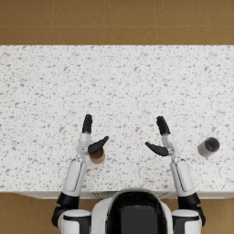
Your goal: Pick up two cups and pour the berry on the right into the cup on the left
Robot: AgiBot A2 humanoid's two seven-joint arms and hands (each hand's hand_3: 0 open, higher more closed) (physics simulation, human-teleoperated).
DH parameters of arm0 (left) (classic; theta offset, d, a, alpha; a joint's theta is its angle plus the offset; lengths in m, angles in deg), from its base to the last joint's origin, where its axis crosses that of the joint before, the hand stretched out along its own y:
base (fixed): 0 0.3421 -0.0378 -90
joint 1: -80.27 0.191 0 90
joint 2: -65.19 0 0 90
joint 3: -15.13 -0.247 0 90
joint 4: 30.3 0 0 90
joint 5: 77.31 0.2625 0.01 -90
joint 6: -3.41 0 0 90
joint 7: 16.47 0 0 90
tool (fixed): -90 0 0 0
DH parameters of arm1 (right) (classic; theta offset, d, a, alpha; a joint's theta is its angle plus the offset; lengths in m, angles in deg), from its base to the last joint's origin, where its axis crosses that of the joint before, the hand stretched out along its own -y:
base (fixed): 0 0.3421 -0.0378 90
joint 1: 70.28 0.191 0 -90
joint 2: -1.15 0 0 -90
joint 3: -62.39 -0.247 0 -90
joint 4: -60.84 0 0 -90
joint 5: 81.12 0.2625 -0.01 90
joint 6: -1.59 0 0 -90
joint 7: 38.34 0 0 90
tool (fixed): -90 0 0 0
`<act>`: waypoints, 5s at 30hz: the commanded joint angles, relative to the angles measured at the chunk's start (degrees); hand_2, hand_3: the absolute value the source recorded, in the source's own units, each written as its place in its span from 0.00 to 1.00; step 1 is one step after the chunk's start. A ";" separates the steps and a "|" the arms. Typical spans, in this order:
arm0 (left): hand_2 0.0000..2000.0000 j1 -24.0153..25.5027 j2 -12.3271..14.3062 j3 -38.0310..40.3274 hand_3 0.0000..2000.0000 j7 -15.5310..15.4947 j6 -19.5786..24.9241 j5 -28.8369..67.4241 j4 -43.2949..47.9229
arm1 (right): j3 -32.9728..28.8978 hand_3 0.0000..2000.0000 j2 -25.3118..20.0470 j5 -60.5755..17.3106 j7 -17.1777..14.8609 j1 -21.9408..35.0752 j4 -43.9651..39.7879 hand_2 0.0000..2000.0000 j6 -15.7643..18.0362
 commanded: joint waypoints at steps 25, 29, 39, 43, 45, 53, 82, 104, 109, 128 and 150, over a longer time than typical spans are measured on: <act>0.00 5.82 -1.23 3.03 0.00 -5.48 5.49 5.35 3.48 | -7.82 0.00 1.32 -5.35 5.38 -6.86 5.70 0.00 -5.32; 0.00 7.74 -1.37 4.86 0.00 -5.69 5.70 12.55 4.62 | -14.59 0.00 0.87 -12.55 5.68 -9.80 7.38 0.00 -5.61; 0.00 16.13 -2.61 8.56 0.00 -5.76 5.78 18.71 6.47 | -31.39 0.00 -2.90 -26.78 5.78 -15.18 9.69 0.00 -5.71; 0.00 18.81 -3.11 6.59 0.00 -5.76 5.78 18.87 5.61 | -38.28 0.00 -5.49 -27.67 5.78 -16.93 7.34 0.00 -5.71; 0.00 19.89 -3.28 6.16 0.00 -5.76 5.78 18.90 4.83 | -41.86 0.00 -6.58 -27.82 5.78 -17.60 5.61 0.00 -5.71; 0.00 20.79 -2.63 3.78 0.00 -5.77 5.78 18.93 0.30 | -45.43 0.00 -8.16 -27.96 5.78 -19.08 -2.57 0.00 -5.72; 1.00 19.57 1.51 1.94 0.64 -5.88 7.44 18.93 -3.10 | -33.41 0.64 -4.54 -28.20 6.19 -11.96 -26.81 1.00 -5.39; 1.00 6.08 12.77 -8.56 0.64 -5.86 8.76 35.56 -1.92 | -9.83 0.64 -6.13 -51.75 6.10 -3.05 13.41 1.00 -0.63; 1.00 5.78 13.35 -9.91 0.64 -5.91 8.68 36.05 -4.44 | -5.78 0.64 -7.90 -60.94 6.12 -0.19 14.02 1.00 -0.36; 1.00 5.46 14.92 -11.53 0.64 -5.95 7.98 36.16 -7.00 | -1.88 0.64 -10.06 -95.93 6.27 0.59 16.62 1.00 0.74; 1.00 0.57 19.10 -11.12 0.64 -5.93 8.10 36.16 -14.72 | -1.82 0.64 -10.08 -127.04 6.40 0.52 16.55 1.00 0.83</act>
